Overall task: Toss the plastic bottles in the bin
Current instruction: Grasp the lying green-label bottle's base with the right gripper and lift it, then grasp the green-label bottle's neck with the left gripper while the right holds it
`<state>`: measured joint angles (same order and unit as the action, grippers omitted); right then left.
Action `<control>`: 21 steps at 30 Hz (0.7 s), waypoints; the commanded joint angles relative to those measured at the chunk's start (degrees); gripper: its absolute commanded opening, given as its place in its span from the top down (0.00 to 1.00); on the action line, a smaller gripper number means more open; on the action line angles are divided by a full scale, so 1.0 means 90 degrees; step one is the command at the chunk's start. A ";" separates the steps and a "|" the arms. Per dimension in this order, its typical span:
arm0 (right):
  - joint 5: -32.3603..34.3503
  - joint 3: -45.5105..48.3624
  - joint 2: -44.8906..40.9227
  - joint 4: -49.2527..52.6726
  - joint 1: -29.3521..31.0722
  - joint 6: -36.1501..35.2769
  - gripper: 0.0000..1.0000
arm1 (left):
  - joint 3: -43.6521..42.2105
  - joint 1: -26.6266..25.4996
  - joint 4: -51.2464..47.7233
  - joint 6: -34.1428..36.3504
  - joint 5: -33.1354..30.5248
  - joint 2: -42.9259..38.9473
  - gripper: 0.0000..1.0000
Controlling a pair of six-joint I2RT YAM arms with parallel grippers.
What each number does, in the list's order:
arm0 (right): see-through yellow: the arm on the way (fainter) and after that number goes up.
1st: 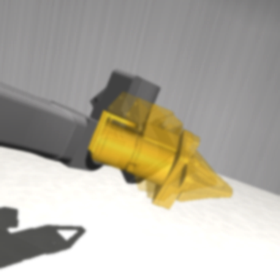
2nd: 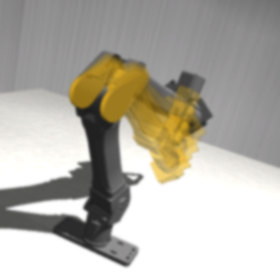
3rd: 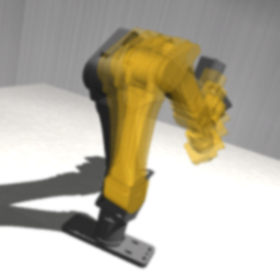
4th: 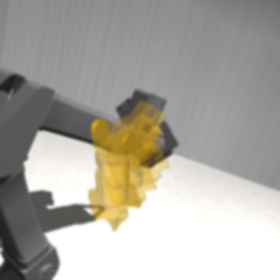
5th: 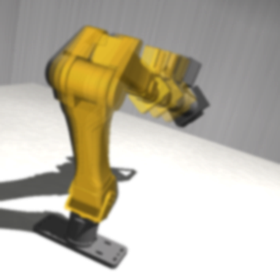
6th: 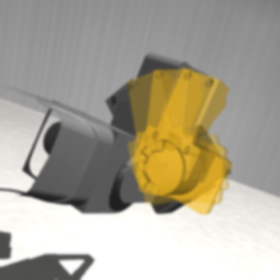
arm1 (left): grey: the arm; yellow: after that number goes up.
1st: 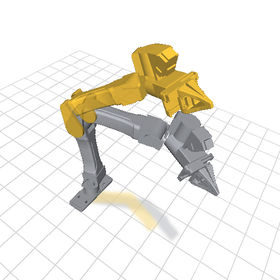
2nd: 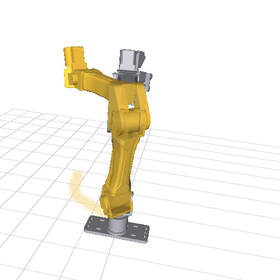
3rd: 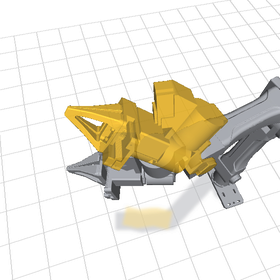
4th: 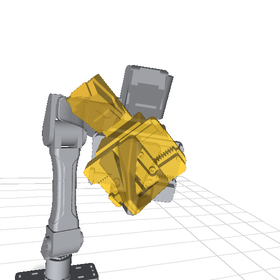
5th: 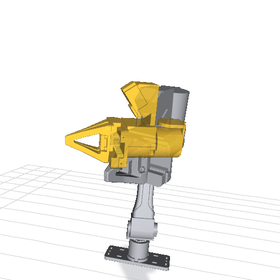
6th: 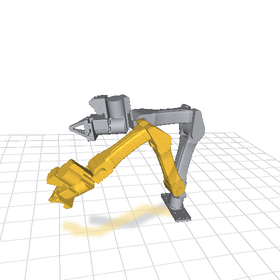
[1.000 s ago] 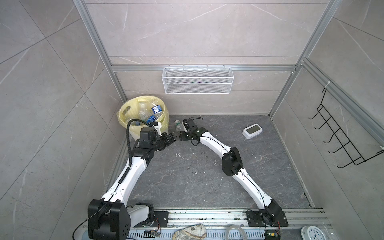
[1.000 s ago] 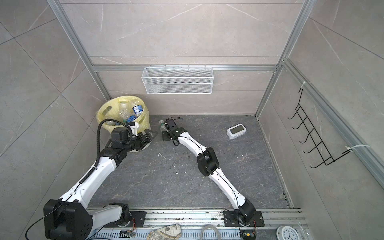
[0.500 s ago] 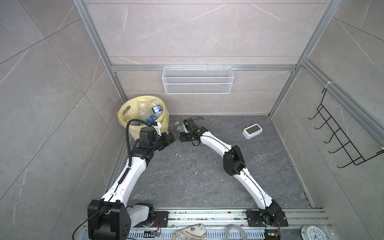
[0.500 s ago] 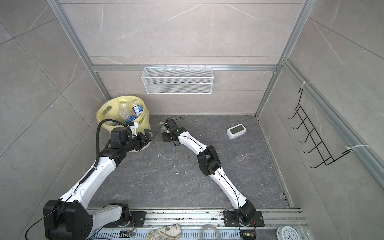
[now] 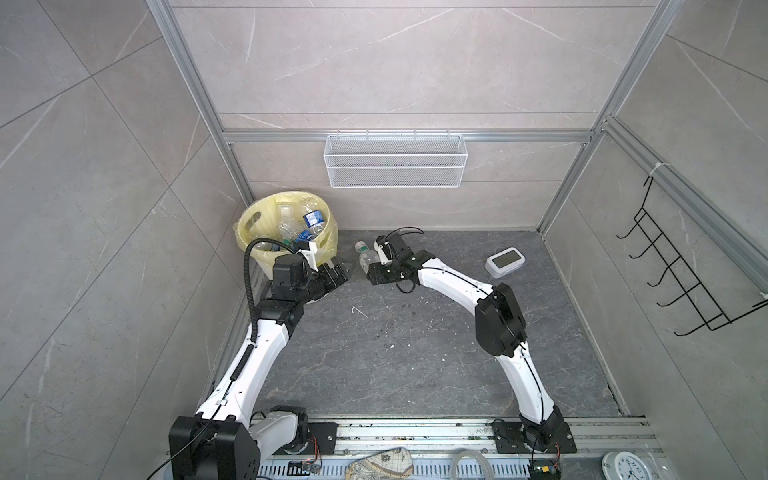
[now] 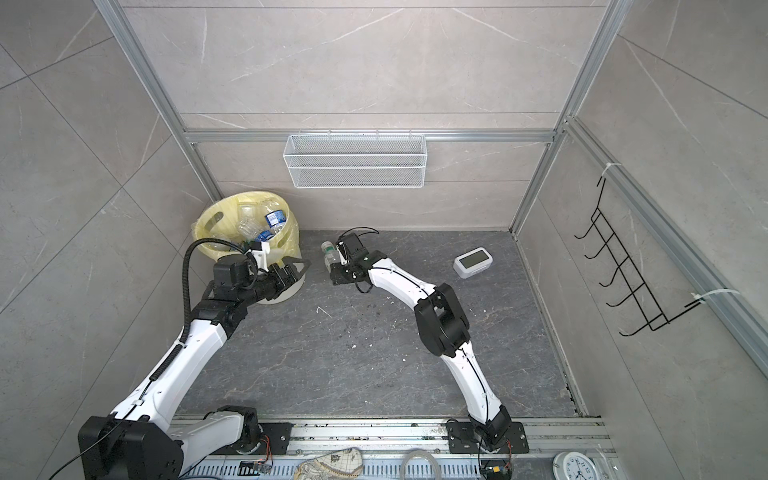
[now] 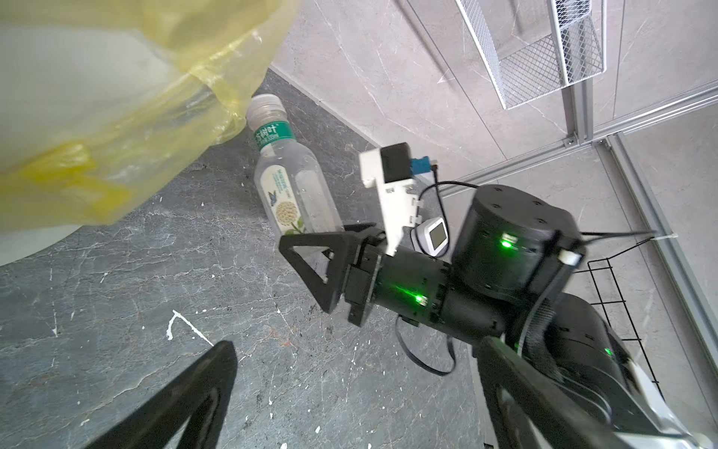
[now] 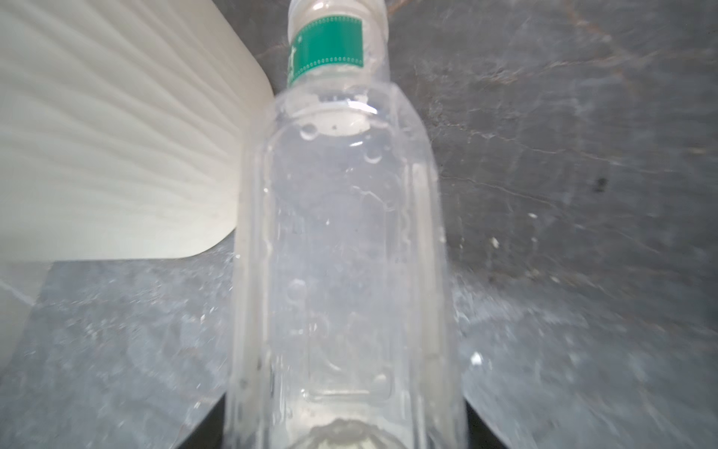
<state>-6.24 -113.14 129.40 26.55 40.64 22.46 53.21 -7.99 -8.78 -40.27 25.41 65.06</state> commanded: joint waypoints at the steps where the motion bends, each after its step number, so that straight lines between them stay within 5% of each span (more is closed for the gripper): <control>1: -0.0029 0.0782 -0.0931 -0.0624 0.0077 -0.0044 0.55 | 0.0045 0.0038 0.0023 0.0259 -0.0089 -0.0213 0.00; 10: -0.0089 0.2651 -0.2562 -0.1525 0.0328 -0.0145 0.56 | -0.0121 0.0038 0.0500 0.0246 0.0194 -0.0397 0.00; 21: -0.0072 0.3158 -0.3328 -0.1790 0.0944 -0.0452 0.56 | -0.0235 0.0036 0.0856 -0.0045 0.0525 -0.0210 0.00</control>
<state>-6.70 -85.06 101.93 12.93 48.53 19.84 51.03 -7.99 -4.40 -39.94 27.99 62.67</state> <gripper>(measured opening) 0.595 0.998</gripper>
